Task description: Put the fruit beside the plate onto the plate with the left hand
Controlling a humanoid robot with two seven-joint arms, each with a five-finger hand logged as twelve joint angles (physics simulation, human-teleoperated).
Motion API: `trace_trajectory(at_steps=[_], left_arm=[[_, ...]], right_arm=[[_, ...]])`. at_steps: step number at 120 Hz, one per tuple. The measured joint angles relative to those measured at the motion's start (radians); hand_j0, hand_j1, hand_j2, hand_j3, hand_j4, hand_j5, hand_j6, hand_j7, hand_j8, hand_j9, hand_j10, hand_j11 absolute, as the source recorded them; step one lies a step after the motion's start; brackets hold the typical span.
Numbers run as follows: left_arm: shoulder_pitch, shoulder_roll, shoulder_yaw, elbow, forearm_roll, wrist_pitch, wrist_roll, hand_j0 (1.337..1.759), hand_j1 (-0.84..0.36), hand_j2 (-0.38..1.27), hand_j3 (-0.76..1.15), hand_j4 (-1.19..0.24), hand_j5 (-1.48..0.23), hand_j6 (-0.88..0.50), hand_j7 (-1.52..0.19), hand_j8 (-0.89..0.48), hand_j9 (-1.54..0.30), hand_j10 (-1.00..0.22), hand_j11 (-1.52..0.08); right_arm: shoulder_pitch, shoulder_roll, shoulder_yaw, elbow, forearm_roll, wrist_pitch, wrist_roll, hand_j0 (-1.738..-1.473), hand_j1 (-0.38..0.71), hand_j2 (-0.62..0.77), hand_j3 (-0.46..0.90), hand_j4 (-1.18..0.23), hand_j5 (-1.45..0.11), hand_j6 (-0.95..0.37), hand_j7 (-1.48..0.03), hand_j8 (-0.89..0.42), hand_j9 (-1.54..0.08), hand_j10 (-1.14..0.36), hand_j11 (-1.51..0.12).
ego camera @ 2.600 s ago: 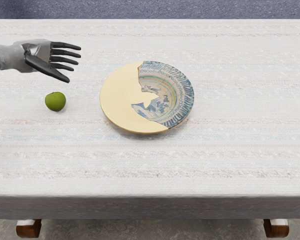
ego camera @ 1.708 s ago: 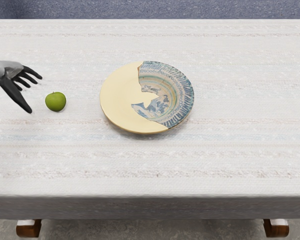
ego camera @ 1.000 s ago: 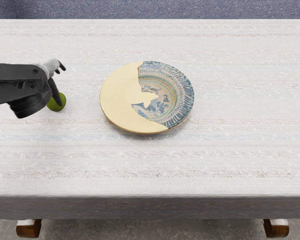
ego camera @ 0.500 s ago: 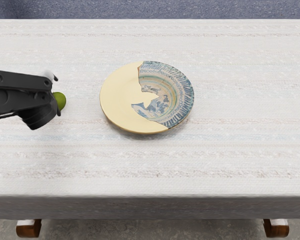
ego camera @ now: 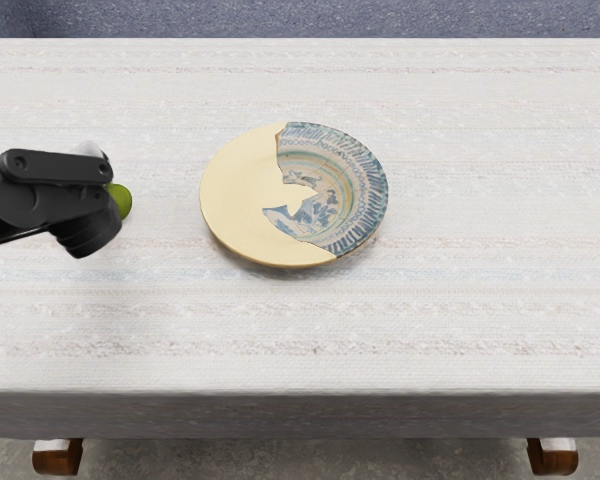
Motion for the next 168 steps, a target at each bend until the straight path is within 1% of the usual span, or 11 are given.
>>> trace_trajectory(at_steps=[6,28,43,53,86,102,118,133,146,168], left_arm=[[-0.001,-0.018,-0.001,0.004,0.000,0.000,0.000,1.658,0.05,0.05,0.00,-0.25,-0.32,-0.25,-0.32,-0.25,-0.32,-0.25,-0.32],[0.001,-0.038,-0.006,0.014,-0.001,0.000,0.000,1.658,0.05,0.05,0.00,-0.25,-0.32,-0.25,-0.32,-0.25,-0.32,-0.25,-0.32],[0.017,-0.046,-0.006,0.029,-0.001,0.001,0.000,1.658,0.05,0.05,0.00,-0.25,-0.32,-0.25,-0.32,-0.25,-0.32,-0.25,-0.32],[0.053,-0.070,-0.007,0.057,0.000,0.001,0.000,1.658,0.05,0.05,0.00,-0.25,-0.32,-0.25,-0.32,-0.25,-0.32,-0.25,-0.32],[0.063,-0.071,-0.008,0.104,0.004,-0.006,0.000,1.658,0.05,0.05,0.00,-0.25,-0.33,-0.25,-0.33,-0.25,-0.33,-0.25,-0.33],[0.068,-0.072,-0.009,0.123,0.005,-0.015,0.000,1.658,0.01,0.06,0.00,-0.29,-0.37,-0.29,-0.37,-0.29,-0.37,-0.29,-0.37],[0.077,-0.082,-0.010,0.147,0.006,-0.039,0.000,1.658,-0.08,0.07,0.00,-0.36,-0.47,-0.36,-0.47,-0.36,-0.47,-0.36,-0.47],[0.085,-0.101,-0.011,0.164,0.007,-0.047,0.000,1.658,-0.14,0.08,0.00,-0.41,-0.53,-0.41,-0.53,-0.41,-0.53,-0.41,-0.53],[0.087,-0.106,-0.012,0.171,0.008,-0.049,0.000,1.658,-0.16,0.09,0.00,-0.43,-0.56,-0.43,-0.56,-0.43,-0.56,-0.43,-0.56],[0.095,-0.108,-0.012,0.181,0.014,-0.050,0.000,1.658,-0.21,0.09,0.00,-0.48,-0.59,-0.46,-0.60,-0.43,-0.61,-0.47,-0.61]], right_arm=[[0.000,0.000,0.000,0.000,0.000,0.000,0.000,-1.658,-0.31,-0.01,0.00,-0.04,-0.05,-0.04,-0.05,-0.03,-0.05,-0.03,-0.05],[0.000,0.000,0.000,0.000,0.000,-0.001,0.000,-1.658,-0.31,-0.01,0.00,-0.04,-0.05,-0.04,-0.05,-0.04,-0.05,-0.03,-0.05],[0.000,0.000,0.000,0.000,0.000,0.000,0.000,-1.658,-0.31,-0.01,0.00,-0.04,-0.05,-0.04,-0.05,-0.03,-0.05,-0.03,-0.05],[0.000,0.000,0.000,0.000,0.000,-0.001,0.000,-1.658,-0.31,-0.01,0.00,-0.04,-0.05,-0.04,-0.05,-0.03,-0.05,-0.03,-0.05],[0.000,0.000,0.000,0.000,0.000,-0.001,0.000,-1.658,-0.31,-0.01,0.00,-0.04,-0.05,-0.04,-0.05,-0.04,-0.05,-0.03,-0.05],[0.000,0.000,0.000,0.000,0.000,-0.001,0.000,-1.658,-0.31,-0.01,0.00,-0.04,-0.05,-0.04,-0.05,-0.03,-0.05,-0.03,-0.05],[0.000,0.000,0.000,0.000,0.000,0.000,0.000,-1.658,-0.31,-0.01,0.00,-0.04,-0.05,-0.04,-0.05,-0.03,-0.05,-0.03,-0.05],[0.000,0.000,0.000,0.000,0.000,0.000,0.000,-1.658,-0.31,-0.01,0.00,-0.04,-0.05,-0.04,-0.05,-0.04,-0.05,-0.03,-0.05],[0.000,0.000,0.000,0.000,0.000,0.000,0.000,-1.658,-0.31,-0.01,0.00,-0.04,-0.05,-0.04,-0.05,-0.04,-0.05,-0.03,-0.05],[0.000,0.000,0.000,0.000,0.000,0.000,0.000,-1.658,-0.31,-0.01,0.00,-0.03,-0.05,-0.04,-0.05,-0.03,-0.05,-0.03,-0.05]])
